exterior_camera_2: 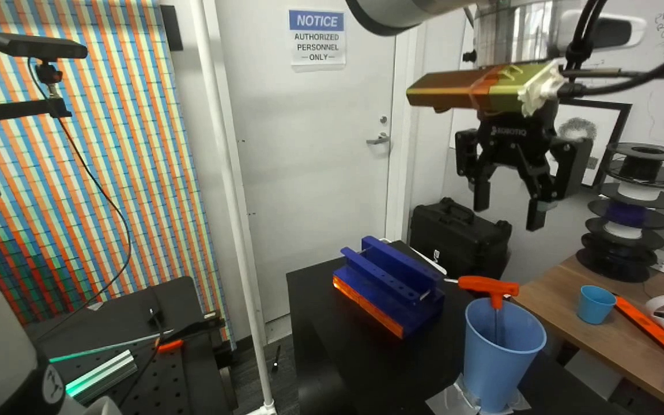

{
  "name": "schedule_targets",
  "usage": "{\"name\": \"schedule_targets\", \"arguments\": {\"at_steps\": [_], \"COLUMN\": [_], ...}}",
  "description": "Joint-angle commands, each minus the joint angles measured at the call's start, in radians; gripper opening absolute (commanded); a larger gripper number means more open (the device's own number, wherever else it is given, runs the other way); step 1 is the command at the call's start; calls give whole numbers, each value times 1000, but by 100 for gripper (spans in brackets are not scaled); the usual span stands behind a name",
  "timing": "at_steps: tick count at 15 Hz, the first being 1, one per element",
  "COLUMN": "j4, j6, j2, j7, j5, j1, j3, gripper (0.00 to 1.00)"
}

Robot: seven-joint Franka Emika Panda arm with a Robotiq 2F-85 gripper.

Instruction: Pick up the orange object and put it in the light blue cup.

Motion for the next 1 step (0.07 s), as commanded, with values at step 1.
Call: {"name": "schedule_targets", "arguments": {"at_steps": [1], "j4": [-32], "j6": [-121], "j2": [-160], "j7": [-100], "j5": [89], "j1": [21], "j3": [12], "gripper": [100]}}
